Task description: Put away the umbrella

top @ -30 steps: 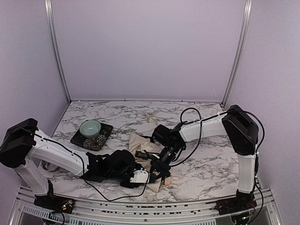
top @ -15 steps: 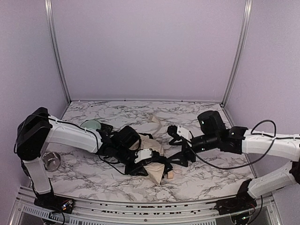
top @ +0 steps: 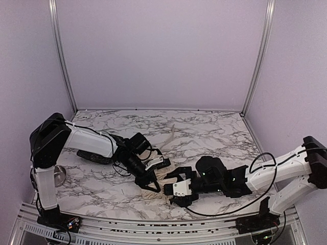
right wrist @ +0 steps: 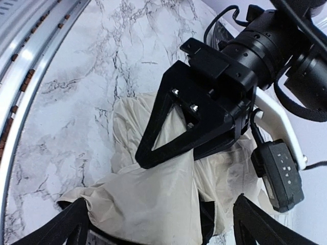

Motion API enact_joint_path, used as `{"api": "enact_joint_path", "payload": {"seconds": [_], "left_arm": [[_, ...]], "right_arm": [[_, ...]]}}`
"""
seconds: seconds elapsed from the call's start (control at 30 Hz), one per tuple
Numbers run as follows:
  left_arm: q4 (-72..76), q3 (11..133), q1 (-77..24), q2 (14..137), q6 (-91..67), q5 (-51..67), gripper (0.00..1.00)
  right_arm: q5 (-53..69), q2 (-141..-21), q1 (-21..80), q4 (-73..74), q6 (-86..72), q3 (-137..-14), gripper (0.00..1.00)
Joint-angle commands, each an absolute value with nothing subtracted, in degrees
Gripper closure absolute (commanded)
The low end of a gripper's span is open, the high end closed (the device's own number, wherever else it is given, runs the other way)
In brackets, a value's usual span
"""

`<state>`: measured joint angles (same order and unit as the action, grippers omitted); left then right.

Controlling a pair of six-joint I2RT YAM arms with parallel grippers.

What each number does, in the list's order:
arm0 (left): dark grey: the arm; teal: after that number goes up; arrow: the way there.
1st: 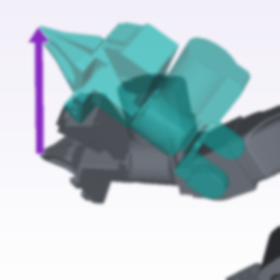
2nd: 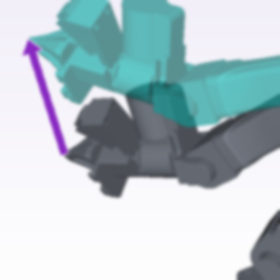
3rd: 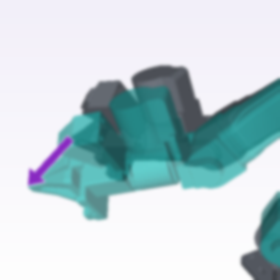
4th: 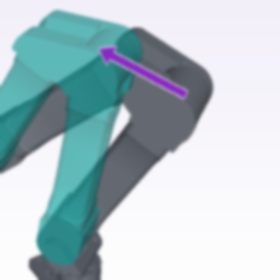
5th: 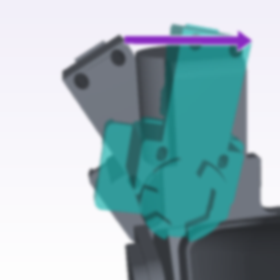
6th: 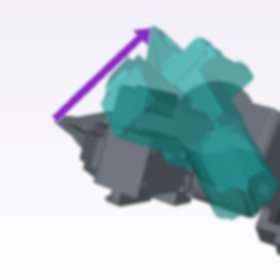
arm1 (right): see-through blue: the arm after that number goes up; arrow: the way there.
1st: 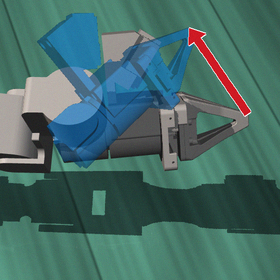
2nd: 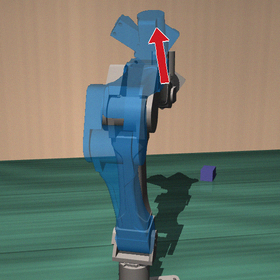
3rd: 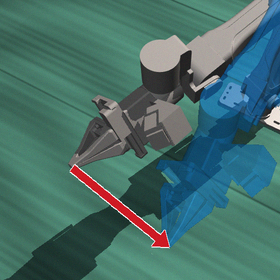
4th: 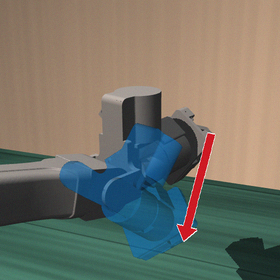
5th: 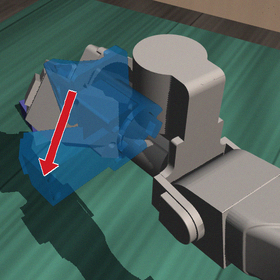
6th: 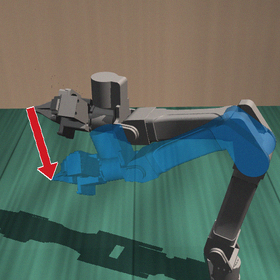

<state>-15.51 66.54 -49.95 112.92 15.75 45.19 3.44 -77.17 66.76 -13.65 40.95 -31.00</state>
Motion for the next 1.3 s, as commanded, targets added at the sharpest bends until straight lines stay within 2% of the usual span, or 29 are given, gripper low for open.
{"api": "enact_joint_path", "payload": {"seconds": [0.0, 0.1, 0.2, 0.27, 0.37, 0.47, 0.53, 0.57, 0.6, 0.77, 0.83, 1.03, 1.2, 1.27], "left_arm": [[-25.23, 66.00, -50.11, 117.39, 13.62, 45.83, 0.67], [-25.63, 66.29, -49.77, 118.04, 14.00, 46.17, 0.67], [-26.05, 66.62, -49.58, 118.17, 14.99, 47.55, 0.66], [-26.05, 66.49, -49.49, 118.02, 16.10, 48.68, 0.64], [-26.02, 66.54, -49.39, 117.44, 17.49, 50.40, 0.60], [-25.51, 66.76, -48.77, 115.94, 19.36, 53.08, 0.50], [-22.29, 65.93, -48.17, 112.99, 18.07, 51.51, 0.38], [-19.11, 64.66, -47.90, 110.77, 16.06, 49.29, 0.25], [-14.53, 62.79, -47.59, 108.19, 14.15, 46.99, 0.22], [12.31, 47.14, -46.54, 91.16, 8.40, 33.64, 0.13], [18.96, 41.48, -47.10, 85.22, 10.48, 29.99, 0.13], [21.01, 31.02, -59.92, 74.13, 29.45, 12.70, 0.19], [20.92, 29.69, -67.11, 75.56, 38.11, 3.90, 0.20], [20.83, 30.63, -68.51, 78.45, 41.53, -0.45, 0.16]], "right_arm": [[-1.56, -85.26, 67.31, -16.63, 48.65, -35.73, 0.04], [-0.13, -90.06, 67.13, -15.32, 49.79, -38.35, 0.05], [0.59, -95.33, 65.92, -10.63, 48.86, -41.76, 0.10], [2.04, -98.18, 64.29, -6.80, 46.92, -43.69, 0.16], [4.76, -100.71, 61.76, -2.65, 42.97, -45.86, 0.34], [5.83, -101.86, 60.67, 1.50, 39.08, -47.37, 0.52], [6.81, -102.81, 60.56, 5.36, 36.88, -48.58, 0.60], [7.53, -103.19, 60.56, 7.32, 35.40, -49.27, 0.63], [8.21, -103.58, 60.56, 9.10, 33.97, -49.84, 0.65], [15.83, -103.50, 59.37, 16.72, 26.84, -51.49, 0.72], [19.34, -104.06, 58.83, 21.31, 25.06, -53.19, 0.73], [36.27, -109.86, 54.60, 36.49, 20.66, -61.18, 0.72], [48.95, -113.39, 51.19, 37.67, 19.80, -62.74, 0.72], [51.50, -115.56, 50.34, 38.57, 19.61, -64.06, 0.72]]}}
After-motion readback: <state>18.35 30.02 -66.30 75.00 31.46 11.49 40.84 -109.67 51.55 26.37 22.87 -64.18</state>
